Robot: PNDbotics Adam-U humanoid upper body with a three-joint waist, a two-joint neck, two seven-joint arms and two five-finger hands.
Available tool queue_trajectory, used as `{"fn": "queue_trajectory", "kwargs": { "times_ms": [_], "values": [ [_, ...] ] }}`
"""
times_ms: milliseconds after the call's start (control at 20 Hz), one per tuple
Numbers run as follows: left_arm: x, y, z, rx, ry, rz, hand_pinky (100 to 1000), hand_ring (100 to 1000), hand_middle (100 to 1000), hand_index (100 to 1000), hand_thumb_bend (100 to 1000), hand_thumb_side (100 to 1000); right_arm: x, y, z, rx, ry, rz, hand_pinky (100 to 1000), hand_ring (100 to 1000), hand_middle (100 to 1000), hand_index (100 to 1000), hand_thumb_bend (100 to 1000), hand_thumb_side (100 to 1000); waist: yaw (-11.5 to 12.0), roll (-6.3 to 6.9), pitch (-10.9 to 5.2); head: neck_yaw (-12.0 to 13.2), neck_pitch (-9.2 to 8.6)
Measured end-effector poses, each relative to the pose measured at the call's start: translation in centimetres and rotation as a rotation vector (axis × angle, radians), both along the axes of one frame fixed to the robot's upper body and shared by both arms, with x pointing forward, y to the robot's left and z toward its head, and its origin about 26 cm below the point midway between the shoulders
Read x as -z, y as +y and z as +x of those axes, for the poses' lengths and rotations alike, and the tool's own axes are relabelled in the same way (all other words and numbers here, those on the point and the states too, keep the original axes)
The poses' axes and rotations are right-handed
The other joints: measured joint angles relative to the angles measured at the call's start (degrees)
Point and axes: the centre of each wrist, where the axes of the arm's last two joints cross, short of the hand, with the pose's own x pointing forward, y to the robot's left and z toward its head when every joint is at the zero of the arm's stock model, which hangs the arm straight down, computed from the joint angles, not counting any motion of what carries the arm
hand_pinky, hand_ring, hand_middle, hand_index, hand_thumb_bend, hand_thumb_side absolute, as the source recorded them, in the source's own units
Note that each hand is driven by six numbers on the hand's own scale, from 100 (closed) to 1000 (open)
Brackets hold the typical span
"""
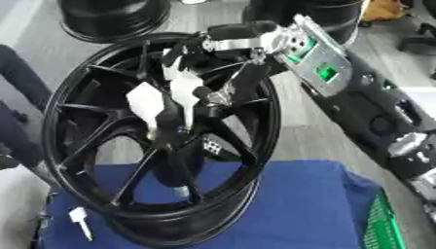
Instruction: Pull the pin out of the wheel hub.
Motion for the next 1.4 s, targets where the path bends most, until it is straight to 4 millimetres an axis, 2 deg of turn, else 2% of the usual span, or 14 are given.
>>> {"fn": "queue_trajectory", "kwargs": {
  "times_ms": [950, 1400],
  "values": [
    [0.0, 0.0, 0.0, 0.003, 0.002, -0.001, 729, 579, 572, 656, 388, 741, 1.1, -0.5, 1.3, 0.065, -0.023, -0.045, 860, 853, 869, 966, 100, 395, 0.34, -0.02, 0.00, -0.30, 0.00],
    [0.0, 0.0, 0.0, 0.004, 0.002, -0.001, 729, 579, 571, 656, 388, 742, 1.3, -0.4, 1.3, 0.076, -0.023, -0.067, 866, 857, 848, 915, 100, 444, 0.46, -0.05, 0.00, -0.40, 0.00]
  ]
}}
